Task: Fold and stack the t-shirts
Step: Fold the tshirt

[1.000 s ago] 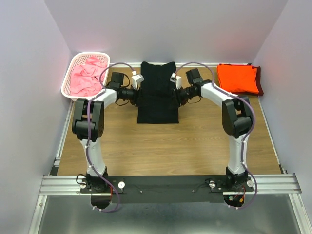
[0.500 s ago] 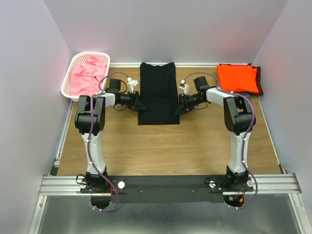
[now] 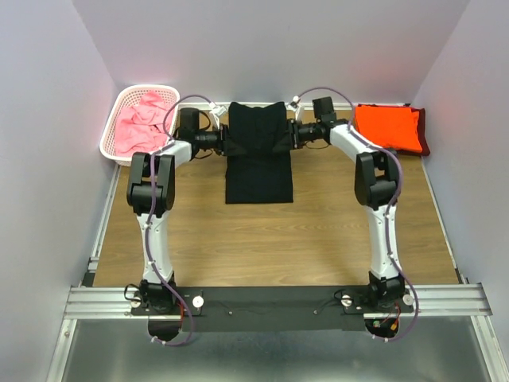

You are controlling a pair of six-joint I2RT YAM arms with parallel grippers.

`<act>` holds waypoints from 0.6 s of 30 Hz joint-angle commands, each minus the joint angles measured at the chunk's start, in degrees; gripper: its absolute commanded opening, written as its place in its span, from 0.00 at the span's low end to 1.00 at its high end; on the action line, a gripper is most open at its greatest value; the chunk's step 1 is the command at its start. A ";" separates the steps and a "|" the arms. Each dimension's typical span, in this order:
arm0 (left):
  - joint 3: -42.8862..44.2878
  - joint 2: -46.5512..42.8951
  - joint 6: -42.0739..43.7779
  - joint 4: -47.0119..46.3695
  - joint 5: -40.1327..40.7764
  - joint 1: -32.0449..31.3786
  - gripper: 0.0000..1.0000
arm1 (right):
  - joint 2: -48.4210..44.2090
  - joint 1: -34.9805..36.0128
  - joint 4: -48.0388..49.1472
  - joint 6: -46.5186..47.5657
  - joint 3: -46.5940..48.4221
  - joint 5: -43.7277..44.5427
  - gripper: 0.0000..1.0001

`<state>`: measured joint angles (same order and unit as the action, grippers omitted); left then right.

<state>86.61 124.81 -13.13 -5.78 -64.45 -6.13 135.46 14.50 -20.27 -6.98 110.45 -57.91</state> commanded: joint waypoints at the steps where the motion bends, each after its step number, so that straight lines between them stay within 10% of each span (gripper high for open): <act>1: 2.32 7.98 -10.94 -8.54 2.12 0.59 0.40 | 8.14 -0.35 0.50 -3.21 3.09 1.75 0.43; 12: 0.42 6.19 -12.82 -11.71 1.52 4.02 0.48 | 5.21 -1.32 1.11 -2.69 2.15 1.67 0.50; 18: -9.43 -16.07 21.59 5.66 2.74 3.93 0.57 | -13.00 -0.27 -2.39 8.54 -11.47 4.82 0.59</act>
<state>78.87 122.58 -15.14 -9.80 -62.76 -2.61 136.00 13.80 -20.08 -7.53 105.25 -56.45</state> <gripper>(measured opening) 0.569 0.591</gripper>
